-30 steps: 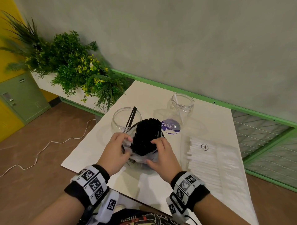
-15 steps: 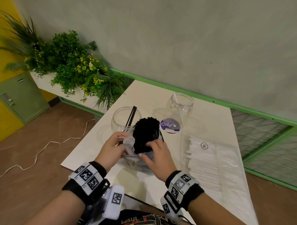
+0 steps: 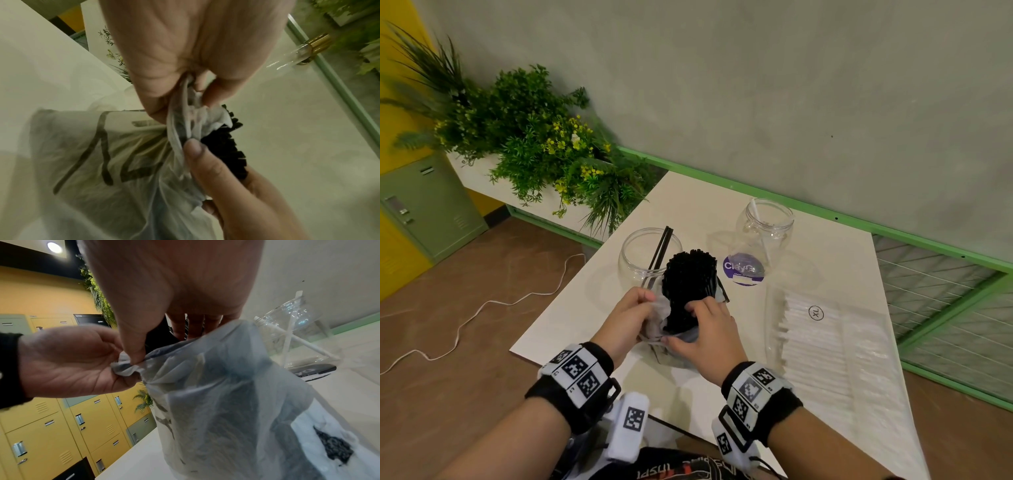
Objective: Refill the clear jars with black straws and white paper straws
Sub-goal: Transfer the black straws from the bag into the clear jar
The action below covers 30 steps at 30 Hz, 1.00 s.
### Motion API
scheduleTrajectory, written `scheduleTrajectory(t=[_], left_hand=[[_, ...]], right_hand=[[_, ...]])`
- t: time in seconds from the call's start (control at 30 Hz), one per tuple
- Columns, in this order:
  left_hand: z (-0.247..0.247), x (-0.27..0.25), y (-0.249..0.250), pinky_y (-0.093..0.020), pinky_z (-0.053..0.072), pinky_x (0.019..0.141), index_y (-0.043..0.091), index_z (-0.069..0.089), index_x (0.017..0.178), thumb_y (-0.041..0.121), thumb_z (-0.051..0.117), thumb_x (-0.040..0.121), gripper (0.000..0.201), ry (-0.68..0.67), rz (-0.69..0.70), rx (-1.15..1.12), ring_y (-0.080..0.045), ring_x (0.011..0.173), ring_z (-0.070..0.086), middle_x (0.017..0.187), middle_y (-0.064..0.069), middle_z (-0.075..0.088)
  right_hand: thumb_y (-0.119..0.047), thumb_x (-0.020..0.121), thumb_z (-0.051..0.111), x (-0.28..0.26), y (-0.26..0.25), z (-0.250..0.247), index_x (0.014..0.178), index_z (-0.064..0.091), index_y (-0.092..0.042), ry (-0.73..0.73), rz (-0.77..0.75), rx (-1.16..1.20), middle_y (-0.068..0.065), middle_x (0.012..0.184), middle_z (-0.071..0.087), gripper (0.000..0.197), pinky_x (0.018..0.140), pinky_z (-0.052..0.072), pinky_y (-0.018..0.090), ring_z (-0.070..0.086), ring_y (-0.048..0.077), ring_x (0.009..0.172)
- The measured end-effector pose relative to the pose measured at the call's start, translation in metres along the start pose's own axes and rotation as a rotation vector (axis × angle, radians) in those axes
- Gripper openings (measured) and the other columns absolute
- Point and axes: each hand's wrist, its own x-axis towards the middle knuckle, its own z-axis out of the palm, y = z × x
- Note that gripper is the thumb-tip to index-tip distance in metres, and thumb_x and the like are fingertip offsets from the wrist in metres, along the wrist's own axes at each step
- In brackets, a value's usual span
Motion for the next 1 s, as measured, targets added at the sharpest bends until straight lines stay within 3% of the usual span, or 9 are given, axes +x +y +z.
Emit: scheduleTrajectory(t=[0.1,0.27,0.43,0.53,0.6,0.7,0.83,0.93,1.0], left_hand=[[0.001,-0.002,0.006,-0.029,0.037,0.062,0.016,0.05,0.076,0.028,0.068,0.072,0.022,-0.052,0.088,0.125,-0.015,0.061,0.044,0.066,-0.003,0.047],[-0.006,0.003,0.0,-0.026,0.032,0.056,0.014,0.037,0.065,0.003,0.067,0.086,0.037,0.096,0.314,0.272,-0.015,0.059,0.037,0.063,-0.002,0.039],[-0.005,0.012,-0.01,-0.027,0.026,0.049,0.017,0.035,0.066,-0.014,0.041,0.087,0.038,0.174,0.182,0.057,-0.016,0.058,0.029,0.064,-0.004,0.032],[-0.006,0.011,-0.012,-0.026,0.028,0.05,0.026,0.049,0.066,-0.01,0.035,0.089,0.046,0.147,0.087,0.0,-0.019,0.062,0.036,0.071,-0.01,0.041],[-0.005,0.011,-0.01,-0.028,0.036,0.057,0.03,0.057,0.071,-0.006,0.037,0.09,0.045,0.121,0.111,0.064,-0.023,0.074,0.049,0.082,-0.014,0.053],[-0.002,0.005,-0.003,-0.032,0.046,0.081,0.024,0.062,0.086,0.025,0.052,0.081,0.011,0.061,0.152,0.173,-0.023,0.098,0.056,0.108,-0.012,0.057],[-0.007,-0.005,-0.001,-0.014,0.038,0.091,0.032,0.052,0.106,0.057,0.06,0.051,0.061,-0.109,0.247,0.475,0.0,0.109,0.048,0.113,0.008,0.041],[-0.007,-0.006,-0.007,-0.024,0.037,0.102,0.035,0.042,0.115,0.06,0.064,0.047,0.076,-0.118,0.301,0.769,-0.009,0.113,0.043,0.112,0.01,0.035],[-0.003,-0.004,-0.014,-0.027,0.036,0.098,0.034,0.039,0.115,0.062,0.062,0.045,0.079,-0.073,0.319,0.87,-0.013,0.11,0.041,0.111,0.007,0.034]], right_hand=[[-0.062,0.073,0.065,0.0,0.002,0.001,0.119,0.053,-0.024,0.005,0.001,-0.007,-0.006,0.111,0.05,0.061,0.089,0.041,0.034,0.045,0.017,0.106],[-0.063,0.075,0.063,-0.001,0.003,0.001,0.115,0.055,-0.025,-0.005,-0.004,-0.006,-0.008,0.11,0.052,0.056,0.087,0.04,0.035,0.045,0.017,0.106],[-0.065,0.075,0.062,0.0,0.001,0.0,0.115,0.055,-0.027,0.006,0.003,0.002,-0.009,0.11,0.052,0.056,0.089,0.039,0.034,0.044,0.015,0.107],[-0.065,0.073,0.063,0.001,-0.002,-0.001,0.115,0.055,-0.029,-0.017,-0.005,-0.019,-0.011,0.109,0.052,0.056,0.088,0.038,0.033,0.043,0.015,0.106],[-0.061,0.073,0.064,0.002,-0.003,-0.001,0.115,0.056,-0.028,-0.049,-0.009,-0.047,-0.009,0.11,0.052,0.054,0.087,0.037,0.034,0.042,0.017,0.106],[-0.056,0.072,0.062,0.005,-0.002,-0.001,0.113,0.059,-0.025,-0.061,-0.01,-0.059,-0.005,0.108,0.053,0.051,0.084,0.035,0.035,0.043,0.021,0.106],[-0.046,0.073,0.06,0.006,0.001,-0.007,0.106,0.061,-0.022,-0.085,-0.01,0.073,-0.005,0.1,0.063,0.041,0.083,0.041,0.037,0.053,0.021,0.097],[-0.035,0.076,0.065,0.003,0.003,-0.011,0.104,0.06,-0.02,-0.075,0.01,0.242,-0.004,0.089,0.066,0.033,0.075,0.047,0.033,0.059,0.018,0.082],[-0.021,0.079,0.068,0.003,0.003,-0.014,0.108,0.06,-0.017,-0.09,0.017,0.309,-0.005,0.087,0.063,0.03,0.073,0.048,0.03,0.059,0.016,0.079]])
